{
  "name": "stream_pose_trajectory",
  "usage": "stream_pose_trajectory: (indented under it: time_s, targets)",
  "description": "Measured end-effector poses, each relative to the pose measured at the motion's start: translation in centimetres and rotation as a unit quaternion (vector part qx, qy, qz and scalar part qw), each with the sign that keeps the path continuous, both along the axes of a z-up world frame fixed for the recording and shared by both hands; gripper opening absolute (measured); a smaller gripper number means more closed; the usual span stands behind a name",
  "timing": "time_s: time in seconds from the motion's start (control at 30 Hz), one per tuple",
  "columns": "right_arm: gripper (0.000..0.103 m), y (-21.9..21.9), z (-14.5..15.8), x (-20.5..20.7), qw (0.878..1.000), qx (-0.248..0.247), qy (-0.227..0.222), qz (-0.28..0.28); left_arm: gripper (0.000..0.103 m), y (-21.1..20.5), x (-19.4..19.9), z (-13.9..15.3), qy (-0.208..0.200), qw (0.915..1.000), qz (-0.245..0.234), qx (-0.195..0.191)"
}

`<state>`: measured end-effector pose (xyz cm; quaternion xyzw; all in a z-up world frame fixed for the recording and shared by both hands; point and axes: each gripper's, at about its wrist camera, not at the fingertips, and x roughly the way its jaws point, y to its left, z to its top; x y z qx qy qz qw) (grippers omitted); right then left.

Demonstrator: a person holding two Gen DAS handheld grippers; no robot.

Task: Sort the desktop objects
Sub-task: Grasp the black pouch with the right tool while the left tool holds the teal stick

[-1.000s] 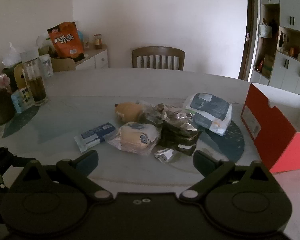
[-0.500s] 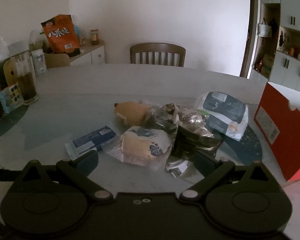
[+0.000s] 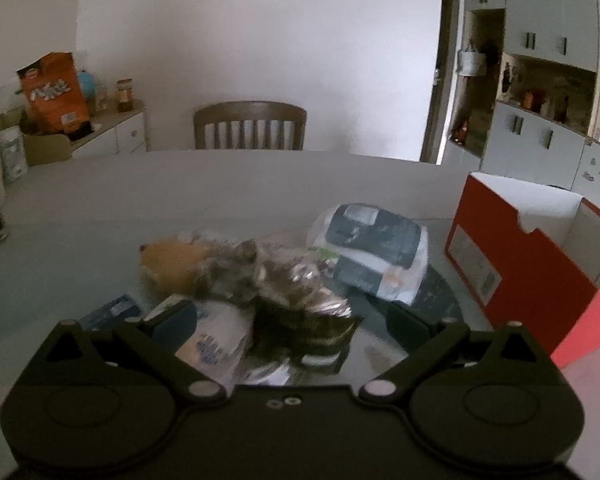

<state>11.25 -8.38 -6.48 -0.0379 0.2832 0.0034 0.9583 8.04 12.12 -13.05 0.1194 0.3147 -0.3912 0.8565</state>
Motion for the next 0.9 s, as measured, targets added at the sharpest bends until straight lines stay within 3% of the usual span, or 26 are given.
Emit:
stream_pose_trajectory:
  time_s: [0.1, 0.33, 0.43, 0.63, 0.9]
  targets:
    - [0.101, -0.3, -0.3, 0.9, 1.000, -0.002, -0.001, -0.013, 0.075, -0.4, 0.1, 0.1, -0.001, 1.0000, -0.003, -0.002]
    - [0.101, -0.8, -1.4, 2.0, 0.999, 0.014, 0.023, -0.025, 0.074, -0.9, 0.1, 0.2, 0.000, 0.9999, -0.010, 0.002]
    - [0.100, -0.7, -1.7, 2.3, 0.999, 0.017, 0.028, -0.027, 0.084, -0.6, 0.0, 0.5, -0.007, 0.9998, -0.021, 0.000]
    - [0.100, -1.4, -1.6, 2.5, 0.998, 0.035, 0.038, -0.034, 0.096, 1.0, 0.1, 1.4, -0.019, 0.9954, -0.094, -0.011]
    - [0.099, -1.7, -1.5, 2.5, 0.998, 0.037, 0.043, -0.024, 0.100, 2.0, 1.6, 1.0, 0.009, 0.9768, -0.213, -0.016]
